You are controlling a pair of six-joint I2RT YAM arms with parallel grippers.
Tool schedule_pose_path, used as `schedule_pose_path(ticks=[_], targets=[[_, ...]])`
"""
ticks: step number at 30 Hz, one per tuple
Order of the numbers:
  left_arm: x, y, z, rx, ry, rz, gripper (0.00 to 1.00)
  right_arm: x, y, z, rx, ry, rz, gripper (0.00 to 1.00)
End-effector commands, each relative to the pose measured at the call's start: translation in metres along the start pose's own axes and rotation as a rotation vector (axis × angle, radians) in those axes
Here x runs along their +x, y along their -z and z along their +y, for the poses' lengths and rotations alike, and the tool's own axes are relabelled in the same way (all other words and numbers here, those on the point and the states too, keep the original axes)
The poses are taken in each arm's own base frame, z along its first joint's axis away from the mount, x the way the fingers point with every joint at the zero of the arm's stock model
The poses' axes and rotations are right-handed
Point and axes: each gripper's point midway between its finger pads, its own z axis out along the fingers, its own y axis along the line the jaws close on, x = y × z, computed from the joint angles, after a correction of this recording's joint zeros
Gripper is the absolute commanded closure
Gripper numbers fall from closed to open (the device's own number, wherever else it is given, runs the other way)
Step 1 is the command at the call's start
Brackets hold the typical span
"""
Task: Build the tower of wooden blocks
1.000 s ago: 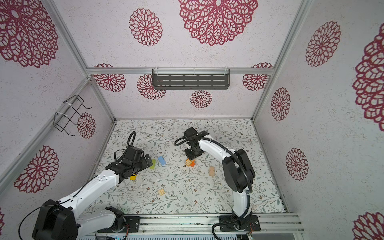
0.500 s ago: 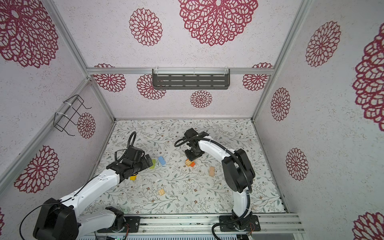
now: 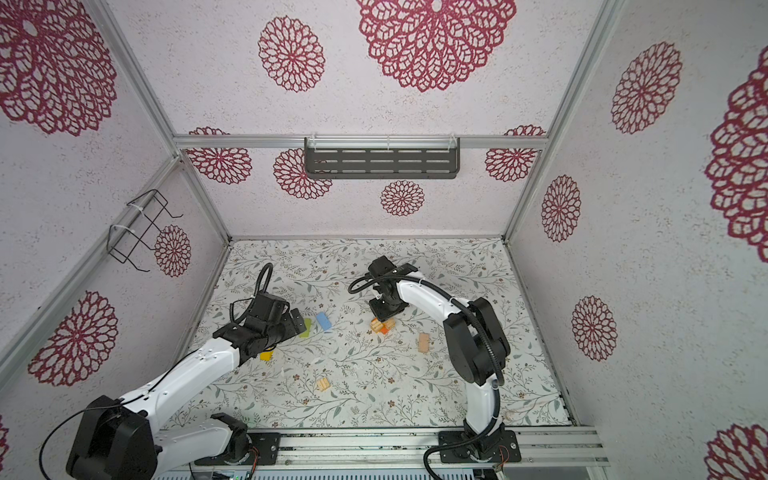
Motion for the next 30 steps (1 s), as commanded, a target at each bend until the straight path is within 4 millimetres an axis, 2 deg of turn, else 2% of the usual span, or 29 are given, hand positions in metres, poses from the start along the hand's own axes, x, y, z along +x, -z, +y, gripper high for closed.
schedule_pose_path(ticks=[1, 9, 11, 14, 18, 22, 25, 30], targets=[[0.001, -0.002, -0.001, -0.004, 0.011, -0.005, 0.03, -0.001, 0.003, 0.003, 0.002, 0.023, 0.001, 0.6], [0.0, -0.002, -0.001, -0.004, 0.01, -0.006, 0.03, -0.01, 0.016, -0.001, 0.016, -0.005, -0.049, 0.59], [0.0, -0.002, -0.001, -0.004, 0.009, -0.005, 0.03, -0.013, 0.023, -0.006, 0.033, -0.035, -0.071, 0.59], [-0.001, -0.001, -0.002, -0.001, 0.006, -0.007, 0.03, -0.012, 0.037, -0.024, 0.087, -0.109, -0.095, 0.59], [-0.002, -0.001, -0.005, 0.008, 0.003, -0.007, 0.03, 0.011, 0.044, -0.051, 0.132, -0.226, -0.098, 0.63], [-0.002, 0.0, -0.009, 0.015, -0.006, -0.007, 0.03, 0.041, 0.036, -0.063, 0.172, -0.259, -0.065, 0.63], [-0.002, -0.001, -0.011, 0.015, -0.013, -0.005, 0.03, 0.062, 0.024, -0.068, 0.198, -0.283, -0.034, 0.55], [-0.001, -0.003, -0.015, 0.015, -0.023, 0.001, 0.03, 0.077, 0.009, -0.072, 0.203, -0.313, -0.013, 0.48]])
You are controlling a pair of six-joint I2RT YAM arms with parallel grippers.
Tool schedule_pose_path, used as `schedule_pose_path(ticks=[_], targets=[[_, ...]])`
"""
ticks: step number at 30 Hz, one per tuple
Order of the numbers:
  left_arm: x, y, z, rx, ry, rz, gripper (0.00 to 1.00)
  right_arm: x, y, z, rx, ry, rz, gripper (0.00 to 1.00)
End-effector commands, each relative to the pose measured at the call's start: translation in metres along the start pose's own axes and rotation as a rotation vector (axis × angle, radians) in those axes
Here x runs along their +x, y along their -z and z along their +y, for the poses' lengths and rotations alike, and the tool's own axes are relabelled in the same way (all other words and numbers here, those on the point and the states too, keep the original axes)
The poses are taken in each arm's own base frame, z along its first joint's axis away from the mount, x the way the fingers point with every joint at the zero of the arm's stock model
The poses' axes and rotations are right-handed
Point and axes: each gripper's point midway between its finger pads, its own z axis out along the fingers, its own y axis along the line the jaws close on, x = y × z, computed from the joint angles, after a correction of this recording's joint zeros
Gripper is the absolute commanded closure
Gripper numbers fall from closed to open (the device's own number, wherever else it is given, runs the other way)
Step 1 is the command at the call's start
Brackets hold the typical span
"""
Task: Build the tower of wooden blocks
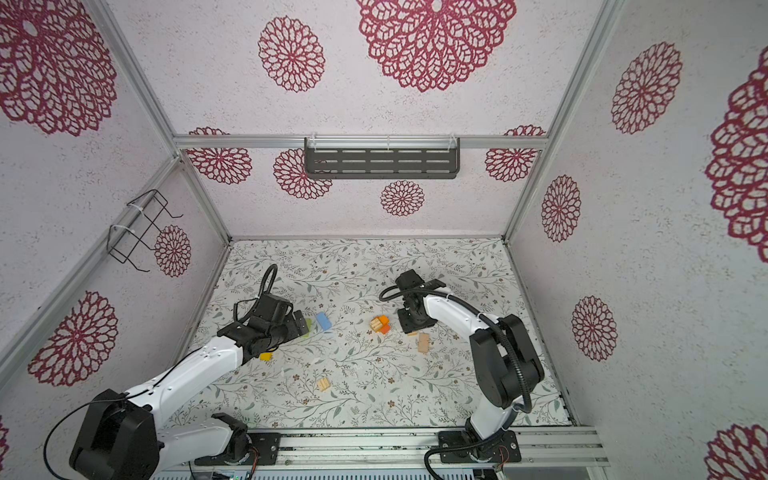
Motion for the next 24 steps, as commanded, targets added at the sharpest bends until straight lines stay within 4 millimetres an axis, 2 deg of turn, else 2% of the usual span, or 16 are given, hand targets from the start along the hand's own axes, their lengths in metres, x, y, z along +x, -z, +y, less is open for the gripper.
schedule_pose_path(ticks=[1, 6, 24], targets=[[-0.008, 0.003, -0.011, 0.022, 0.0, -0.023, 0.03, -0.008, 0.0, -0.003, 0.009, -0.04, -0.046, 0.47], [-0.007, 0.002, -0.01, 0.016, 0.0, -0.022, 0.03, -0.009, -0.012, -0.002, 0.011, -0.034, -0.026, 0.46], [-0.003, -0.002, -0.007, 0.002, -0.005, -0.016, 0.03, -0.016, -0.03, 0.0, 0.002, -0.041, 0.007, 0.5]])
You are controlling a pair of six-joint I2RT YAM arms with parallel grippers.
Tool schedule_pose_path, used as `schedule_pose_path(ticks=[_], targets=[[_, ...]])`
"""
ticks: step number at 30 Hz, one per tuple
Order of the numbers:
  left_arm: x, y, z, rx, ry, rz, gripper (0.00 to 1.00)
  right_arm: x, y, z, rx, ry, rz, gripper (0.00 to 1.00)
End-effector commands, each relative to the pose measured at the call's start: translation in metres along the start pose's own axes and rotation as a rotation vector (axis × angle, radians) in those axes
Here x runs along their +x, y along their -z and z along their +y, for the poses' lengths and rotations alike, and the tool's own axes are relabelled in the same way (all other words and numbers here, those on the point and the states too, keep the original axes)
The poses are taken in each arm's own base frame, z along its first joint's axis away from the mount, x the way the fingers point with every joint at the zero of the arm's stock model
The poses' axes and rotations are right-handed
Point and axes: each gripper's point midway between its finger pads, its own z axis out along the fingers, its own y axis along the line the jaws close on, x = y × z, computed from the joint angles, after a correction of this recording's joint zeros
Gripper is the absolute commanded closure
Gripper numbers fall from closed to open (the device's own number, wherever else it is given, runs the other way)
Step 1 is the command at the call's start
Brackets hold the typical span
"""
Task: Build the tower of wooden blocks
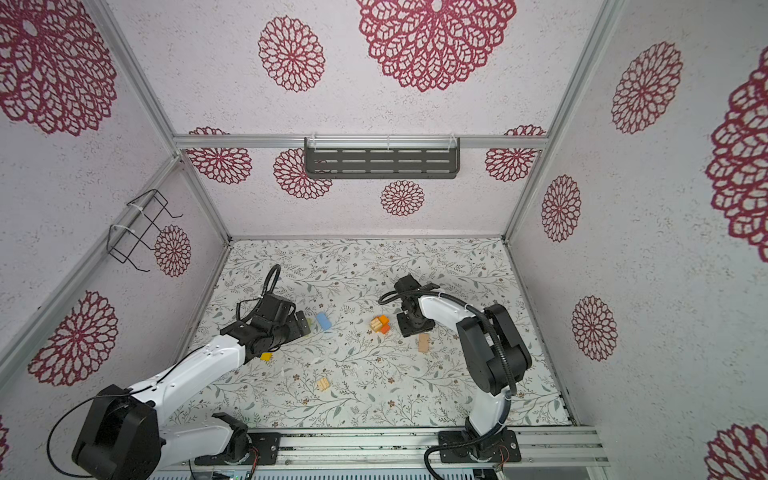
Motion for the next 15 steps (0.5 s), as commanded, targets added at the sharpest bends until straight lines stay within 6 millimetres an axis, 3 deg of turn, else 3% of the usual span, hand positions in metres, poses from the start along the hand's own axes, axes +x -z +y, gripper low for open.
schedule_pose_path(ticks=[1, 7, 15], targets=[[-0.0065, 0.0005, -0.005, 0.006, 0.008, -0.024, 0.03, -0.0116, 0.0048, -0.0003, -0.003, -0.026, -0.024, 0.5], [-0.0068, 0.0009, -0.0052, 0.006, 0.006, -0.025, 0.03, -0.0136, 0.0056, -0.0004, -0.005, -0.023, -0.027, 0.58], [-0.0063, 0.0003, -0.0047, 0.004, 0.007, -0.024, 0.03, -0.0118, 0.0012, -0.0004, 0.0, -0.02, -0.013, 0.58]])
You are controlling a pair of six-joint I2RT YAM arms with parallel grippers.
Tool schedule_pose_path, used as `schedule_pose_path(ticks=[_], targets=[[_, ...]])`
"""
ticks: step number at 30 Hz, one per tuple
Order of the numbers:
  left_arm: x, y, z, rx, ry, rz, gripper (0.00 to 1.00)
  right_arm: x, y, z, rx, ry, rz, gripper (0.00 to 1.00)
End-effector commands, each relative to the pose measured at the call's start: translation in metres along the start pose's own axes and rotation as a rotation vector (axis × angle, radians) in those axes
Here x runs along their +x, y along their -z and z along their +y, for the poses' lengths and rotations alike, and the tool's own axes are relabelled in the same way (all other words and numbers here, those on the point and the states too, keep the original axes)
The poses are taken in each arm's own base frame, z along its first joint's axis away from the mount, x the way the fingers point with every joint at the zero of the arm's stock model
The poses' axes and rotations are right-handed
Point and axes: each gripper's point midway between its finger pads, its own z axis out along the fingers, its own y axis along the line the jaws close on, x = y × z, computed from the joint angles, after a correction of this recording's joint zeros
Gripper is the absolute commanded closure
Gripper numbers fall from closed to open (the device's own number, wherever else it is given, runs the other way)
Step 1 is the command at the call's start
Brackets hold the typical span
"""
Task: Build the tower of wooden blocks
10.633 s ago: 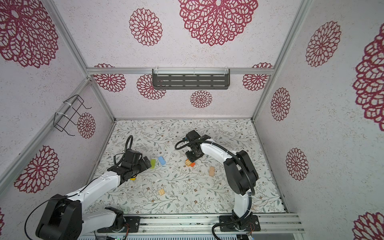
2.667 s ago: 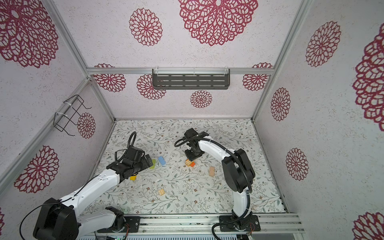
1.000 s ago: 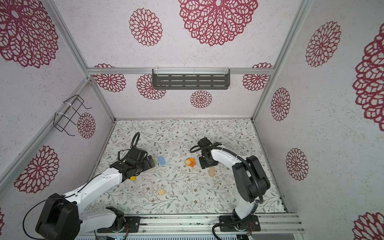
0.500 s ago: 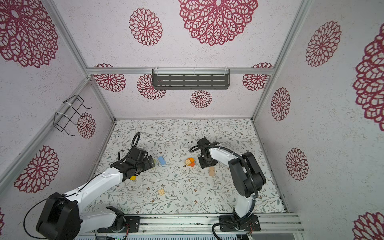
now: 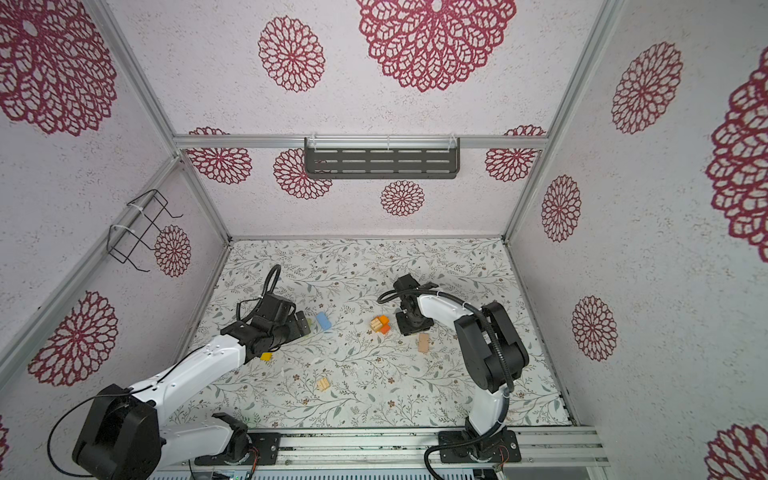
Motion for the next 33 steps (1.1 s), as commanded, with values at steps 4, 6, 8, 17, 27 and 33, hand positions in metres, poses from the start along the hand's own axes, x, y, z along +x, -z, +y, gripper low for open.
schedule_pose_path(ticks=[4, 6, 8, 17, 27, 33], targets=[[-0.006, 0.0, -0.004, 0.004, 0.007, -0.024, 0.03, -0.007, 0.0, -0.002, 0.005, -0.019, -0.001, 0.58], [-0.006, 0.0, -0.004, 0.004, 0.007, -0.024, 0.03, -0.007, 0.0, -0.001, 0.002, -0.02, -0.002, 0.59], [-0.006, 0.001, -0.004, 0.003, 0.007, -0.026, 0.03, -0.008, 0.001, -0.002, 0.002, -0.02, -0.006, 0.62], [-0.009, 0.002, -0.006, 0.006, 0.002, -0.029, 0.03, -0.019, 0.024, 0.001, -0.018, 0.022, -0.038, 0.7], [-0.01, 0.003, -0.009, 0.011, 0.001, -0.027, 0.03, -0.05, 0.059, 0.033, -0.16, 0.115, -0.11, 0.69], [-0.013, 0.003, -0.009, 0.004, -0.005, -0.031, 0.03, -0.059, 0.066, 0.05, -0.203, 0.165, -0.12, 0.66]])
